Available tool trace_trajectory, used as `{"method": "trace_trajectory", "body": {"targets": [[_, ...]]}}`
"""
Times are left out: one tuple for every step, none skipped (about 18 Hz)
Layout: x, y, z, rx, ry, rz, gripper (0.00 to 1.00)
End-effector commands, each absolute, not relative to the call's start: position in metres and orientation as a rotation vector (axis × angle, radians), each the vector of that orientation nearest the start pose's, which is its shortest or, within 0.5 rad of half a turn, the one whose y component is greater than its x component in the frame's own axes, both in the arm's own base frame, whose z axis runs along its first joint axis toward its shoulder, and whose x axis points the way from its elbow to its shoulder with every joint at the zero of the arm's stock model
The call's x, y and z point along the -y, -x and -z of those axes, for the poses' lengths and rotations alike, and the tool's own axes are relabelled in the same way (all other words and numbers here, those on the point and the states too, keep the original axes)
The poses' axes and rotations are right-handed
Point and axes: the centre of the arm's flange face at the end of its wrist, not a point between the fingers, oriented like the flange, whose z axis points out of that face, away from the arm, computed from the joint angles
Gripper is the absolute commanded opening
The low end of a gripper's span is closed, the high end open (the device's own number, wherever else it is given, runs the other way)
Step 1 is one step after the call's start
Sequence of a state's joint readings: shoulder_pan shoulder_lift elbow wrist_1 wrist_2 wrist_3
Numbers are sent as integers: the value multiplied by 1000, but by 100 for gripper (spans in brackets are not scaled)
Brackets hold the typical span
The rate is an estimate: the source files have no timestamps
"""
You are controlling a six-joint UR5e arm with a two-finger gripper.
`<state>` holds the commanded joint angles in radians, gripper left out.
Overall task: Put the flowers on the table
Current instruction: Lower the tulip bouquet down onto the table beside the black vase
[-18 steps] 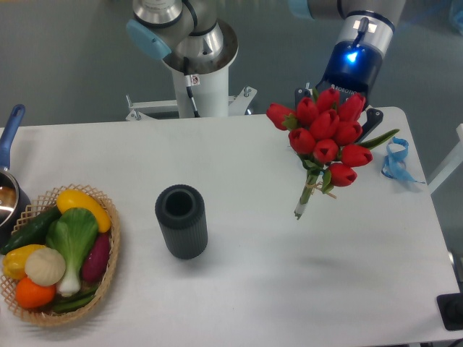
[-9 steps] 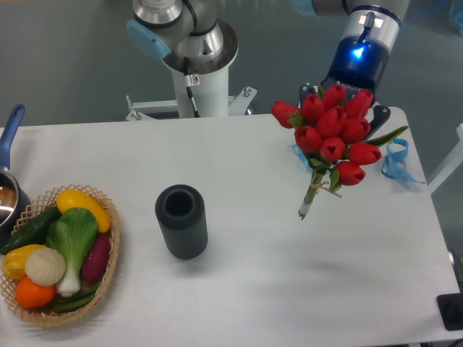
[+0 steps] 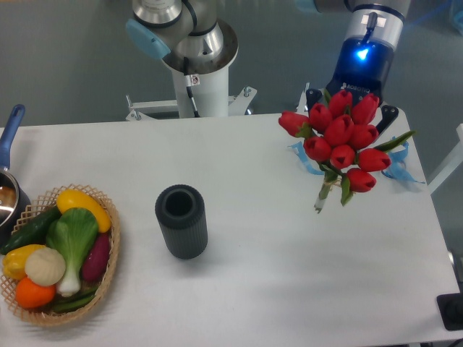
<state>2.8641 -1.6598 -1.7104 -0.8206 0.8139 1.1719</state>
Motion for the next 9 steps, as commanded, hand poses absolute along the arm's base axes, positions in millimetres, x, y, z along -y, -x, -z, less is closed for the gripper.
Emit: {"method": "trace_trajectory", "body": {"targets": [[-349,463,-479,-109,2318,-292,42],[-358,458,-474,-127,2362,-309,42],[-367,453,-467,-144,2406,-318,42],[-376,451,-458,-156,2453,-327,42],[-380,450,-451,-180,2500,-349,42],[-389,445,-441,-221,2544,-353,42],[-396,441,-433,-254,2590,-352,42],[-398,440,-427,-274,2645,-363,42],[-402,439,-422,-302,2694,-375,42]]}}
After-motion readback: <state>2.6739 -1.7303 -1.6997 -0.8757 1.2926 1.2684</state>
